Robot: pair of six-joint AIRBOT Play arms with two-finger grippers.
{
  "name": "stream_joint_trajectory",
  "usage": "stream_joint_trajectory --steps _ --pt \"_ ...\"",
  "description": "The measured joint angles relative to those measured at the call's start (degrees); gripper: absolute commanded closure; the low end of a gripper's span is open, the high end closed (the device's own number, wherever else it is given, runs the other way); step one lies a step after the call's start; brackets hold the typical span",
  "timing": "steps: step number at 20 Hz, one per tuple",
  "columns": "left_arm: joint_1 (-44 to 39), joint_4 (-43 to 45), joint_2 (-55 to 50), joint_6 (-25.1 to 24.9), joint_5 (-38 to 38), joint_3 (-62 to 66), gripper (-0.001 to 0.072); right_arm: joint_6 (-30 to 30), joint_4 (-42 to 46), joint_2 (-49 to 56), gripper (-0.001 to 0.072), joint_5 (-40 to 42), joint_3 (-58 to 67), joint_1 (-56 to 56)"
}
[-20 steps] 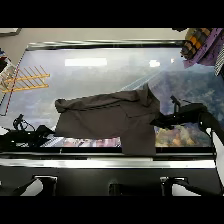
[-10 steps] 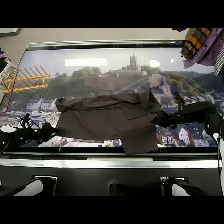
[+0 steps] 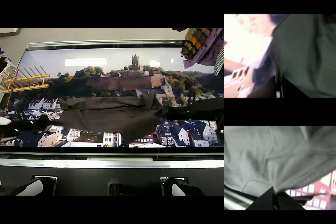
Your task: Fold the clothes and pants, and hang the long-sleeved shirts on hangers.
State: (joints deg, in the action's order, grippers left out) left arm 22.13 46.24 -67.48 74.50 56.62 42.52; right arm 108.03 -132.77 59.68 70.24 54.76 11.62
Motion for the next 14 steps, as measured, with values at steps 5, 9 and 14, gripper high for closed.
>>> stream_joint_trajectory --steps 5,9,14 --pt "-1.20 -0.15 7.39 3.85 6.21 23.10 0.0693 0.37 0.11 -5.86 0.0676 0.00 16.76 0.00" --pt "-1.44 5.25 14.86 12.44 11.93 42.07 0.0693 -3.34 2.47 -13.64 0.0676 3.69 32.06 0.00" --pt "-1.46 17.11 26.18 22.73 16.94 53.86 0.0693 -13.29 9.55 -25.46 0.0676 4.50 45.46 0.00"
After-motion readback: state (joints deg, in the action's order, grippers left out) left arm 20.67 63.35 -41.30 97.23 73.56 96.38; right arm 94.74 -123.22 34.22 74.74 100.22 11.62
